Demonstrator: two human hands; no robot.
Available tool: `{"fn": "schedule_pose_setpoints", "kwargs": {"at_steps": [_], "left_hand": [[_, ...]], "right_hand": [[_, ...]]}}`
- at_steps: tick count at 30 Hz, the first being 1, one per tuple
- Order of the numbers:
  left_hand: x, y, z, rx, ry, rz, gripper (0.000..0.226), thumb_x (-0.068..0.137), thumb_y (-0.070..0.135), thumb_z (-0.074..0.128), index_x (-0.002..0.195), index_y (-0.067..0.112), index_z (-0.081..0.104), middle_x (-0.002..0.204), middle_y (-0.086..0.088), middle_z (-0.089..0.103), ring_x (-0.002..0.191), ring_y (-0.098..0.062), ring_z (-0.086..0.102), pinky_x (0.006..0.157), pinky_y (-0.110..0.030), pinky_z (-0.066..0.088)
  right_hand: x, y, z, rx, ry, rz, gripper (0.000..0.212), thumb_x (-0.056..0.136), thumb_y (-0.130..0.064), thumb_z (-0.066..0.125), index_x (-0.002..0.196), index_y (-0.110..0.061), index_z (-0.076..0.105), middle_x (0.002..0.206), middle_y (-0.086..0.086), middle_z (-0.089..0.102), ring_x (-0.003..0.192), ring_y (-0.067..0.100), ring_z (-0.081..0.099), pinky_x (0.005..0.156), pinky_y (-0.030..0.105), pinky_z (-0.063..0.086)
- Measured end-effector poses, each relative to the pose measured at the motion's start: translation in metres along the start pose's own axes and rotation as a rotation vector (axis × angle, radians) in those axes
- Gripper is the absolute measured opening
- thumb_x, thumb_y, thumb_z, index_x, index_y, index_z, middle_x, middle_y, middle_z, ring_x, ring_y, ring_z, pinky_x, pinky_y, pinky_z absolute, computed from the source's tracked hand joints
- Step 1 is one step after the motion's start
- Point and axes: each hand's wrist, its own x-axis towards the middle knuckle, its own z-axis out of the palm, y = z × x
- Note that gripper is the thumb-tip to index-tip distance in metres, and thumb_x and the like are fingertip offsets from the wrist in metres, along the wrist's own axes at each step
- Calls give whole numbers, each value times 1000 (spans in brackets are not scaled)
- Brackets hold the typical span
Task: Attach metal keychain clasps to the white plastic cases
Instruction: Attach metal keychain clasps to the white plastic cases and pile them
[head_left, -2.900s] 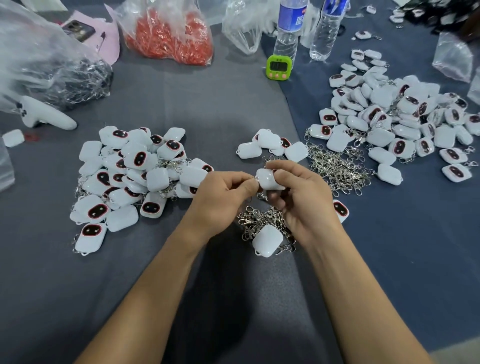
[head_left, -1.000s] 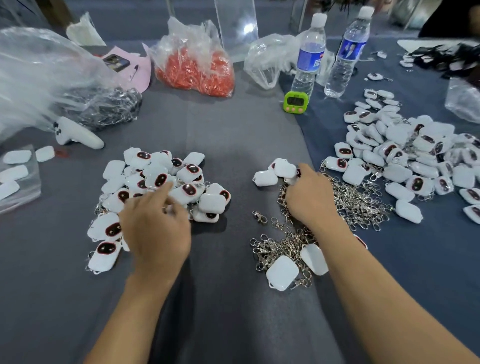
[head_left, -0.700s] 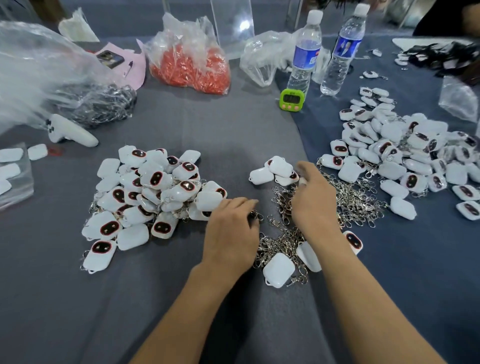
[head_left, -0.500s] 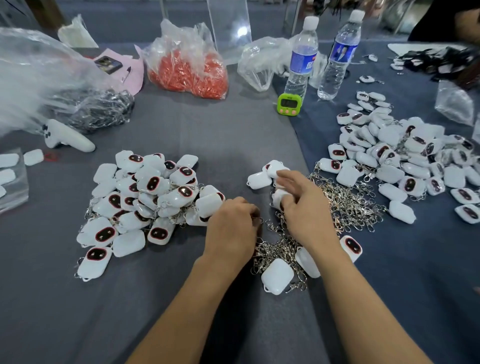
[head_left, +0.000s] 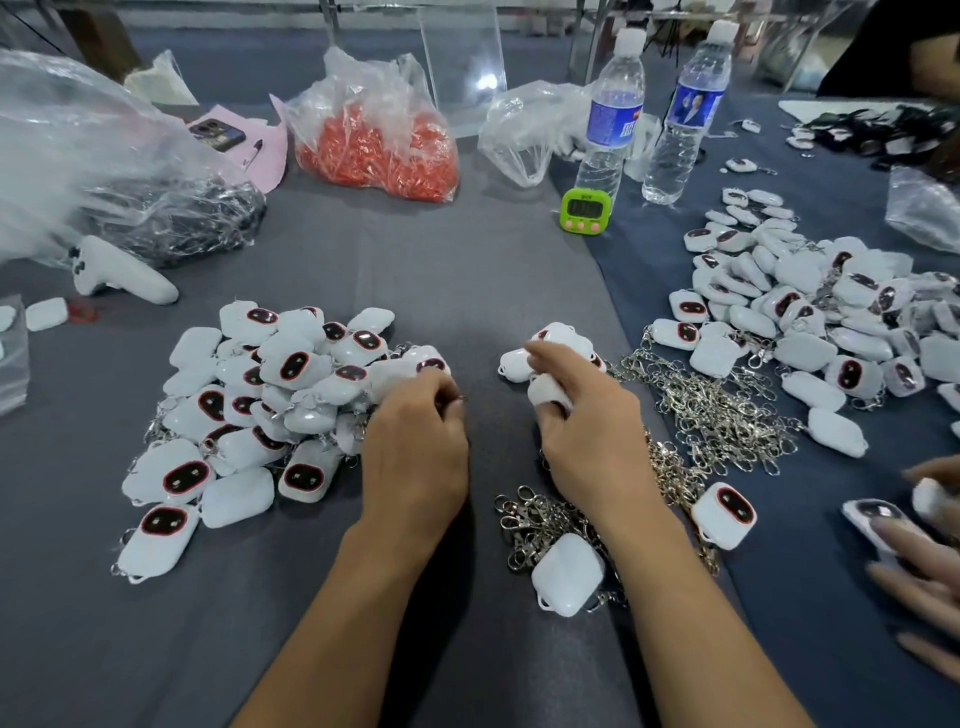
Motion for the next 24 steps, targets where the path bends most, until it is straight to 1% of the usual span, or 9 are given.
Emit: {"fn": "schedule_pose_setpoints", "kwargs": {"at_steps": [2,4,6,10,14,17,19,21,24], "left_hand": [[-1,1,0,11,0,28,6,92,24,67,89,28,64,81,11,65,77,-14,57,69,-30,39],[-2,4,2,-48,-16,43,5,89,26,71,89,29,67,77,14,67,74,-9,60,70,-29,45],[-2,8,4,-190,-63,35,6,86,24,74,84,29,71,73,17,69,73,-2,63,69,-18,46],[1,11,6,-393,-135,-14,10,84,20,77,81,30,78,72,23,71,68,5,65,63,-7,43],[3,9,7,-442,-205,-27,19,91,12,69,92,27,81,82,22,75,78,6,68,73,-10,49],[0,10,8,-453,-272,5,26,93,6,64,103,24,80,89,19,77,82,6,70,76,-11,51],[-2,11,10,-454,-280,-14,23,92,8,67,106,23,77,85,15,78,78,2,72,74,-15,54],[-2,11,10,-448,-248,-67,15,89,13,74,100,22,75,75,15,76,69,-1,72,69,-18,55],[-2,11,9,-356,-157,-62,6,83,22,80,80,24,75,66,18,72,60,3,68,61,-12,50]], "right_hand": [[0,0,3,165,19,32,54,90,0,61,129,-37,62,120,-17,71,112,-10,62,94,10,46],[1,1,7,344,-10,96,50,87,1,60,119,-37,67,112,-16,74,104,-6,67,80,18,57],[1,4,11,401,-44,133,42,84,2,59,103,-33,74,100,-15,76,87,-1,72,69,23,57],[2,8,13,298,-107,176,30,77,-15,62,91,-36,77,74,-15,73,60,1,64,62,23,50],[2,5,13,307,-110,214,22,71,-24,69,90,-31,79,78,-13,76,72,4,71,76,34,59],[1,6,9,148,12,199,12,75,-26,78,84,-33,80,76,-22,75,73,-6,70,73,23,57],[1,6,6,83,63,212,12,75,-26,82,74,-37,78,68,-22,72,66,-4,68,68,22,55],[1,6,4,57,77,229,18,73,-26,83,64,-38,74,61,-16,70,59,3,65,61,24,53],[1,7,3,76,77,236,17,73,-26,84,68,-39,75,58,-12,68,54,6,61,56,25,48]]}}
